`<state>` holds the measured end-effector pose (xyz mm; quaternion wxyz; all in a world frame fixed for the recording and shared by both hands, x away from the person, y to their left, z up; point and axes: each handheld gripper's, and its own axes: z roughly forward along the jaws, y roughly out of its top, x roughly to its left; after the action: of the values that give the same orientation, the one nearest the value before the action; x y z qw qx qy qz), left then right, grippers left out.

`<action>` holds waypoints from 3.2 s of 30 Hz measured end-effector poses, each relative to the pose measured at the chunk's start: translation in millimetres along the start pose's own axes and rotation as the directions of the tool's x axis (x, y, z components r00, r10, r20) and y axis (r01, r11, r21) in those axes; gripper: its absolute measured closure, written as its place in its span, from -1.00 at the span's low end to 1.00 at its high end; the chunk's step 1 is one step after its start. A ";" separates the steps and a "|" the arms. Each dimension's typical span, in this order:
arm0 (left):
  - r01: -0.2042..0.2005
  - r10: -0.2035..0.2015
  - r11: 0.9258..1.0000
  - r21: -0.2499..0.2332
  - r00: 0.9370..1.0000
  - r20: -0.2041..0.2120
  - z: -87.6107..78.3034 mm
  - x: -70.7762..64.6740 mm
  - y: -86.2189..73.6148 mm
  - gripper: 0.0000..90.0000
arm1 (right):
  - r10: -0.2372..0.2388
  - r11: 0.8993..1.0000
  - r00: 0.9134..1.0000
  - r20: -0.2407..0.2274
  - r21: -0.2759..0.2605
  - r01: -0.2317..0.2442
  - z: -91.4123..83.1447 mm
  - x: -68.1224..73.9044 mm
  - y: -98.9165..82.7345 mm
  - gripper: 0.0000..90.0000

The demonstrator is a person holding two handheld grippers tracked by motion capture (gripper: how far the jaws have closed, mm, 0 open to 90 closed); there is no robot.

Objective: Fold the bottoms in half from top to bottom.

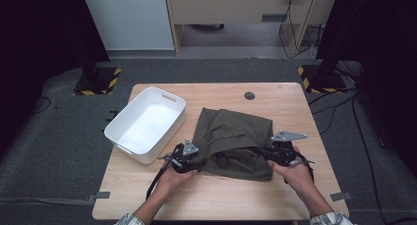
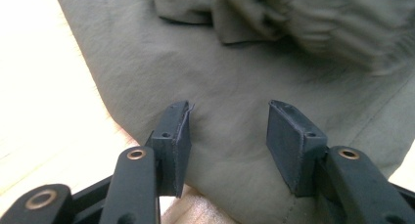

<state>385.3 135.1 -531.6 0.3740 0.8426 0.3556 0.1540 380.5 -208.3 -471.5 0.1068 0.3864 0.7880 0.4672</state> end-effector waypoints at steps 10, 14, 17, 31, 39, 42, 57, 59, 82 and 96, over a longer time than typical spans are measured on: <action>0.010 -0.011 0.998 -0.069 1.000 -0.014 -13.1 -0.6 10.7 0.10 | -0.040 0.999 0.998 0.047 0.008 0.040 15.5 4.1 -22.8 0.81; 0.008 -0.006 0.991 -0.135 1.000 0.015 -23.3 -2.3 19.5 0.09 | -0.070 0.997 0.995 0.065 0.032 0.069 25.2 5.7 -31.5 0.65; 0.003 0.005 0.986 -0.167 0.999 0.050 -26.5 -5.3 23.6 0.03 | -0.070 0.997 0.995 0.073 0.015 0.069 23.9 5.2 -33.4 0.35; 0.005 0.000 0.986 -0.164 1.000 0.028 -12.4 -2.9 28.0 0.16 | -0.084 0.988 0.990 0.112 -0.122 0.097 -7.4 18.9 -25.3 -0.21; -0.001 0.008 0.991 -0.137 0.999 0.052 -5.7 -5.8 27.1 0.32 | -0.048 0.998 0.969 0.243 -0.017 0.054 1.4 -3.8 -38.8 -0.01; -0.001 0.011 0.991 -0.131 0.997 0.077 -3.9 -10.7 26.5 0.32 | -0.039 0.999 0.969 0.243 -0.016 0.044 7.8 -7.9 -38.9 -0.01; -0.013 0.026 0.992 -0.127 0.994 0.102 4.9 -27.9 25.8 0.29 | 0.010 0.999 0.956 0.292 -0.044 0.003 25.0 -19.8 -25.0 -0.01; -0.015 0.028 0.992 -0.125 0.994 0.101 4.8 -27.8 25.7 0.29 | 0.013 0.999 0.948 0.317 -0.054 0.004 23.8 -22.8 -22.2 0.09; -0.022 0.040 0.993 -0.117 0.988 0.148 9.8 -43.2 27.3 0.34 | -0.053 0.992 0.932 0.358 0.127 0.007 31.0 -47.0 -25.9 1.00; -0.030 0.045 0.990 -0.138 0.993 0.106 -0.8 -29.5 42.2 0.08 | -0.016 0.997 0.949 0.316 0.071 -0.007 16.3 -57.7 -25.6 0.57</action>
<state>384.6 94.7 -499.6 0.4463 0.8289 0.3074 0.1389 415.3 -245.3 -512.4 0.2189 0.4579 0.7778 0.3707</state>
